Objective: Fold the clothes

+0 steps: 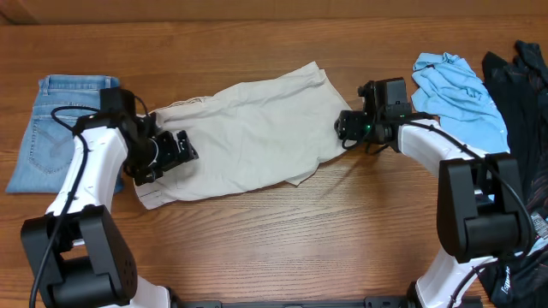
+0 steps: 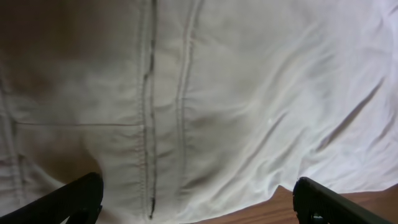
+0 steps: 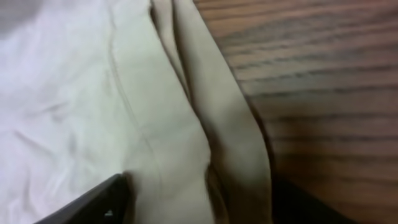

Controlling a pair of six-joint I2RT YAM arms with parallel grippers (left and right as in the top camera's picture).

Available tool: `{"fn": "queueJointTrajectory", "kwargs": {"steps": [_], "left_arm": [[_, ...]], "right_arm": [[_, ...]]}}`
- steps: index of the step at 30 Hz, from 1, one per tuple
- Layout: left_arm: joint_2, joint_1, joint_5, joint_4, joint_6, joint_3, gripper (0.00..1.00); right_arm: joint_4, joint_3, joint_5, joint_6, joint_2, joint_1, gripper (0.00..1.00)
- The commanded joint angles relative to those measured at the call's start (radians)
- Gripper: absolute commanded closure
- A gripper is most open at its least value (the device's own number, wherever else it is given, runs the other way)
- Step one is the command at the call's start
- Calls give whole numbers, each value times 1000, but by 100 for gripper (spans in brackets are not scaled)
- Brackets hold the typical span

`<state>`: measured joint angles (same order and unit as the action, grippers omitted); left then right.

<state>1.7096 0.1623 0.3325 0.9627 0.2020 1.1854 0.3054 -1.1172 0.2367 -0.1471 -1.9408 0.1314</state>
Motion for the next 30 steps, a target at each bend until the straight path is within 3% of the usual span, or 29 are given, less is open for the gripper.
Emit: {"fn": "queueJointTrajectory", "kwargs": {"steps": [1, 2, 8, 14, 20, 25, 26, 30], "left_arm": [[11, -26, -8, 2, -23, 10, 0], [11, -31, -21, 2, -22, 10, 0], [12, -39, -92, -3, -23, 10, 0], [12, -39, -107, -18, -23, 10, 0], [12, -39, -90, -53, -24, 10, 0], [11, -40, -9, -108, -103, 11, 0], [11, -40, -1, -122, -118, 11, 0], [11, -47, 51, -181, -187, 11, 0]], "right_arm": [[2, 12, 26, -1, -58, -2, 75], [16, 11, 26, -1, -56, -5, 96], [254, 9, -73, -58, 8, -42, 96], [655, 9, -194, -226, 109, -96, 96], [723, 11, -195, -227, 114, -93, 95], [681, -28, -237, -217, 154, -94, 82], [685, -49, -246, -216, 175, -94, 71], [674, -118, -255, -193, 249, -93, 50]]}}
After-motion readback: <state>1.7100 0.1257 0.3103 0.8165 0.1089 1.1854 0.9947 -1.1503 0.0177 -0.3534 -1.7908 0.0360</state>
